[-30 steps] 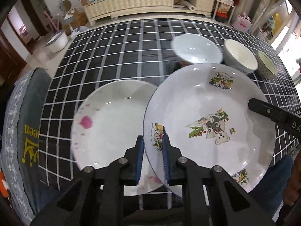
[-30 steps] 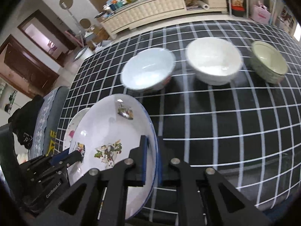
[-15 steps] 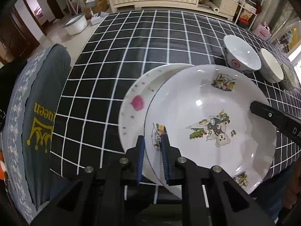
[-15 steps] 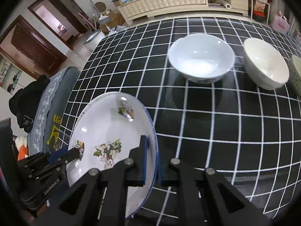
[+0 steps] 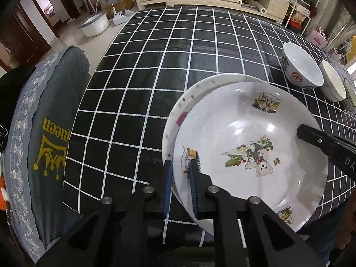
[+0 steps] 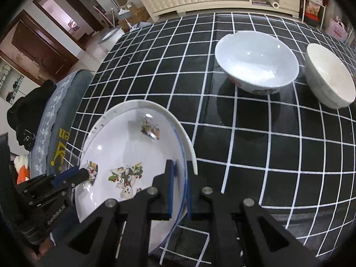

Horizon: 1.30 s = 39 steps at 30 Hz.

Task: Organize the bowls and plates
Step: 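Lower the cartoon-print plate onto the stack and open the left gripper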

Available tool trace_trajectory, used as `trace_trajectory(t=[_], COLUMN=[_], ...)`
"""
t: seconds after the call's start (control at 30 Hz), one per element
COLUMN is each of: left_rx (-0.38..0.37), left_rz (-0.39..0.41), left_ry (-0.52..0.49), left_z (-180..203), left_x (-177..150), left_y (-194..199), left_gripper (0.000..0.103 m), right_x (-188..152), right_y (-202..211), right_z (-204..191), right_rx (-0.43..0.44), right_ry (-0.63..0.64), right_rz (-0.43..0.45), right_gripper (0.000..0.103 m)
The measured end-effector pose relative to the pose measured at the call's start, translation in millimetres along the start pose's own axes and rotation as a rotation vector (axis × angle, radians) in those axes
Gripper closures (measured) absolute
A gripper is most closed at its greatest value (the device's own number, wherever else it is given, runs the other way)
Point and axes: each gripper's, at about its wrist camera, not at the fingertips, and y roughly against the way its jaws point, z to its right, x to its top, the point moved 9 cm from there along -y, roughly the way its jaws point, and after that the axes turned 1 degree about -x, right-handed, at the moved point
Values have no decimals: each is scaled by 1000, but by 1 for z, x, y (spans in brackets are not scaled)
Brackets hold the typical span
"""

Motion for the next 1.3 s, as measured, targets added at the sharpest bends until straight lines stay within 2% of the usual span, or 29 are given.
trace_trajectory(t=[0.13,0.17,0.23,0.37,0.6,0.7,0.77,0.9,0.93,0.97,1.03,1.07,1.13,1.3], left_rx=[13,-7,-78,-17,-37,-42,-42,-56,-57,-55,-37,-30,-42,-60], left_rz=[9,17,18,47,36,48,62,107,120,131,171,186,210,269], left_ry=[-16,-20,-23,-65,-41,-37,-33,-34,-39,-45,-62,-70,-104,-150], left_z=[0,2,12,19,20,23,24,32,35,37,43,45,56,80], left_x=[2,3,5,9,5,5,7,15,18,20,25,26,29,43], left_y=[-1,1,5,8,7,11,17,32,37,41,53,57,68,92], left_gripper=[94,102,102,102,102,95,85,84,81,73,61,60,60,60], right_x=[1,0,-3,-6,-3,0,2,6,7,8,11,13,16,27], right_y=[-1,-2,-6,-9,10,23,32,54,60,64,78,86,97,130], right_z=[-4,-6,-8,-3,-3,-2,-1,2,3,3,3,3,3,13], right_rx=[4,10,10,12,-48,-62,-74,-104,-112,-115,-128,-146,-168,-204], right_ry=[7,11,11,-16,34,45,50,65,66,66,78,90,110,110], right_rz=[1,-3,-20,-21,34,65,84,123,139,152,185,201,229,300], right_gripper=[91,91,91,89,89,89,89,89,89,89,83,80,65,43])
